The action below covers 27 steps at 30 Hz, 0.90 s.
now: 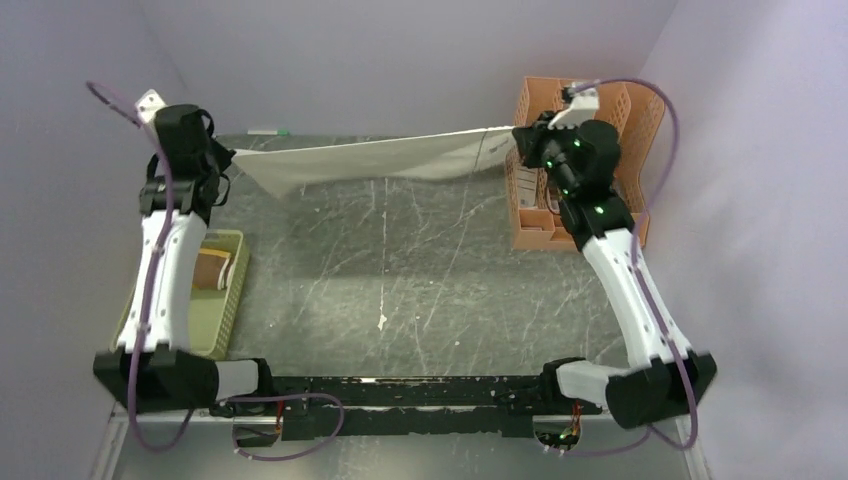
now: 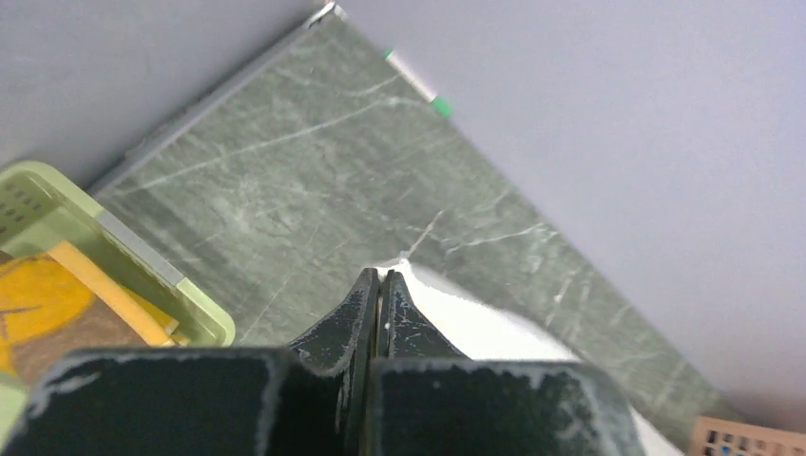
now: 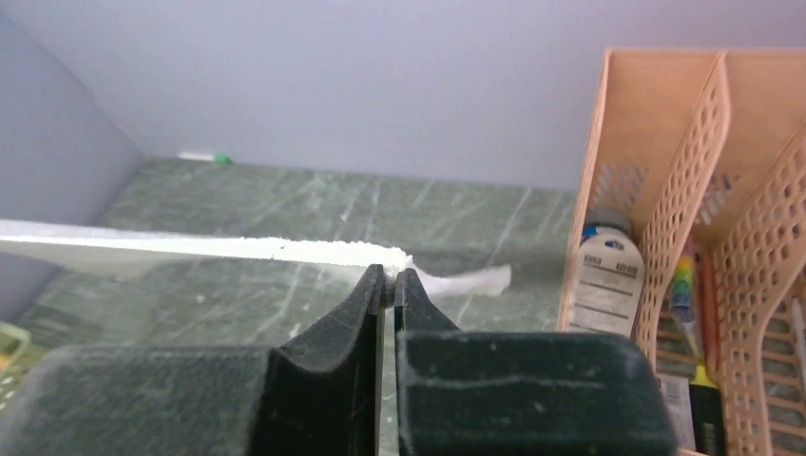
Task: Roll the towels
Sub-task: Flatten out the towel at the center of the board.
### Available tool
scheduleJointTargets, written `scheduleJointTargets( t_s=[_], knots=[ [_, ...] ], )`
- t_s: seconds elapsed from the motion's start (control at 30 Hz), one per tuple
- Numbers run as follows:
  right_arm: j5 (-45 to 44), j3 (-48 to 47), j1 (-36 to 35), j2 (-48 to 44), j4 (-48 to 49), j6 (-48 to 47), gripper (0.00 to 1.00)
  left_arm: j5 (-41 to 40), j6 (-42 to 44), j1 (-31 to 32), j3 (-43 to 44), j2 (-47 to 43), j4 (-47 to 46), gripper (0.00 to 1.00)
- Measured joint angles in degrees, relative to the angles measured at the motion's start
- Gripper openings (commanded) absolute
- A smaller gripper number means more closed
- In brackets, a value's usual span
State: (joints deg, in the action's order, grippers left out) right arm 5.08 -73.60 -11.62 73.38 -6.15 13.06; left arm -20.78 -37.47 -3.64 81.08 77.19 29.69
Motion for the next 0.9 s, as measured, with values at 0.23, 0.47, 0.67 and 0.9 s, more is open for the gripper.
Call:
scheduleJointTargets(
  t_s=[0.23, 0.47, 0.67, 0.9],
  knots=[
    [2.0, -1.1, 0.0, -15.9, -8.3, 0.1, 0.0, -0.1, 1.0, 0.0, -2.1, -21.0, 4.6, 0.07],
    [4.1, -1.2, 0.0, -26.8, -19.6, 1.0, 0.0, -0.1, 0.8, 0.0, -1.9, -34.8, 14.8, 0.07],
    [4.3, 0.7, 0.0, -28.8, -22.4, 1.6, 0.0, 0.0, 1.6, 0.0, -1.2, -33.1, 18.8, 0.07],
    [2.4, 8.2, 0.0, -16.5, -16.7, 2.2, 0.0, 0.5, 2.6, 0.0, -8.4, -19.9, 14.6, 0.07]
  ],
)
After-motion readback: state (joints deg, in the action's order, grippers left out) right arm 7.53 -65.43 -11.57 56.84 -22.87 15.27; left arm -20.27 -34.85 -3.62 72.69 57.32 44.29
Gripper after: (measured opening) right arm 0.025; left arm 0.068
